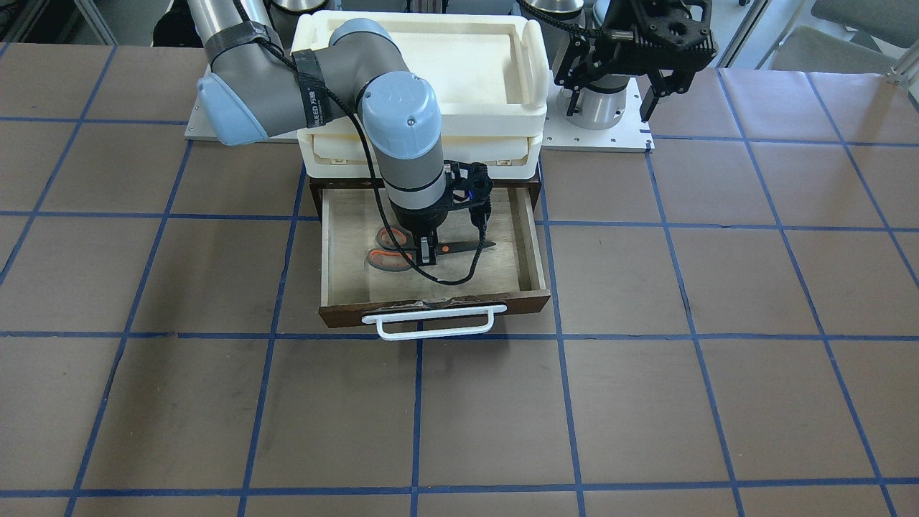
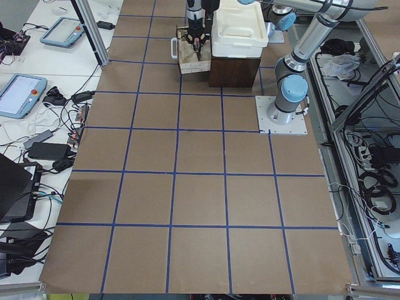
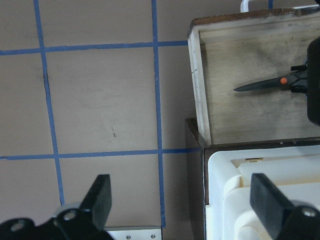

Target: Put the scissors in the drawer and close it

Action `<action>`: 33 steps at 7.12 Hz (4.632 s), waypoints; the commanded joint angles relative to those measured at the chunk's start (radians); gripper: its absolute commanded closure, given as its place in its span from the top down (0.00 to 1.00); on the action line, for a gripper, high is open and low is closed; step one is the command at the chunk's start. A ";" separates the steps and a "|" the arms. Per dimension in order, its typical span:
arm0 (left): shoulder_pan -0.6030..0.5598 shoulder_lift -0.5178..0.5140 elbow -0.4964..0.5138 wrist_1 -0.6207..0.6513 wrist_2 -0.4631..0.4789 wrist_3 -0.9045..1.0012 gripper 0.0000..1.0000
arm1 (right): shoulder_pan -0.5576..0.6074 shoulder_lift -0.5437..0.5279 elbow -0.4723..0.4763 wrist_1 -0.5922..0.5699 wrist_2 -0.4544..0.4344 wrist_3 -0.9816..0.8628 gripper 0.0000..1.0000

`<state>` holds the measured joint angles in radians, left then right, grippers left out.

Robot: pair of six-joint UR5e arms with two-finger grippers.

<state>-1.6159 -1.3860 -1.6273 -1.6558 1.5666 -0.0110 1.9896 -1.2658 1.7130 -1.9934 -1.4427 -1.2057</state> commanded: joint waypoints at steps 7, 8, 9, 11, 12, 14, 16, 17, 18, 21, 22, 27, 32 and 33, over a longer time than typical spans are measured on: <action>0.001 0.001 0.000 -0.001 0.006 0.025 1.00 | -0.264 -0.084 -0.279 0.309 0.088 0.018 0.85; 0.001 0.002 0.000 -0.001 0.004 0.025 1.00 | -0.375 -0.114 -0.277 0.373 0.076 0.021 0.87; 0.001 0.002 -0.002 -0.001 0.004 0.025 1.00 | -0.468 -0.148 -0.276 0.387 0.076 0.032 0.91; 0.001 0.004 -0.002 -0.001 0.004 0.023 1.00 | -0.488 -0.187 -0.273 0.384 0.017 0.372 0.91; 0.001 0.004 -0.002 -0.004 0.004 0.023 1.00 | -0.459 -0.188 -0.270 0.380 0.001 0.488 0.94; 0.001 0.004 -0.002 -0.007 0.000 0.025 1.00 | -0.360 -0.190 -0.270 0.374 -0.155 0.738 0.96; 0.004 -0.019 -0.008 -0.002 -0.007 0.023 1.00 | -0.344 -0.202 -0.270 0.366 -0.166 1.086 0.96; 0.001 -0.030 -0.037 0.005 -0.007 0.026 1.00 | -0.351 -0.216 -0.268 0.351 -0.163 1.112 0.97; -0.002 -0.027 -0.039 0.004 0.004 0.019 1.00 | -0.357 -0.224 -0.266 0.351 -0.154 1.182 0.97; 0.010 -0.074 -0.017 0.147 0.007 0.042 1.00 | -0.399 -0.225 -0.260 0.326 -0.150 1.223 1.00; 0.005 -0.111 -0.023 0.233 0.006 0.046 1.00 | -0.406 -0.225 -0.259 0.323 -0.153 1.223 1.00; 0.004 -0.263 -0.086 0.373 -0.092 -0.041 1.00 | -0.411 -0.228 -0.256 0.314 -0.153 1.213 1.00; -0.080 -0.477 0.097 0.471 -0.035 -0.148 1.00 | -0.411 -0.234 -0.256 0.314 -0.154 1.204 1.00; -0.116 -0.552 0.195 0.397 -0.008 -0.214 1.00 | -0.411 -0.233 -0.256 0.317 -0.156 1.204 1.00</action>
<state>-1.6856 -1.8528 -1.5415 -1.1884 1.5223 -0.1515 1.5785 -1.4993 1.4573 -1.6785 -1.5973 -0.0014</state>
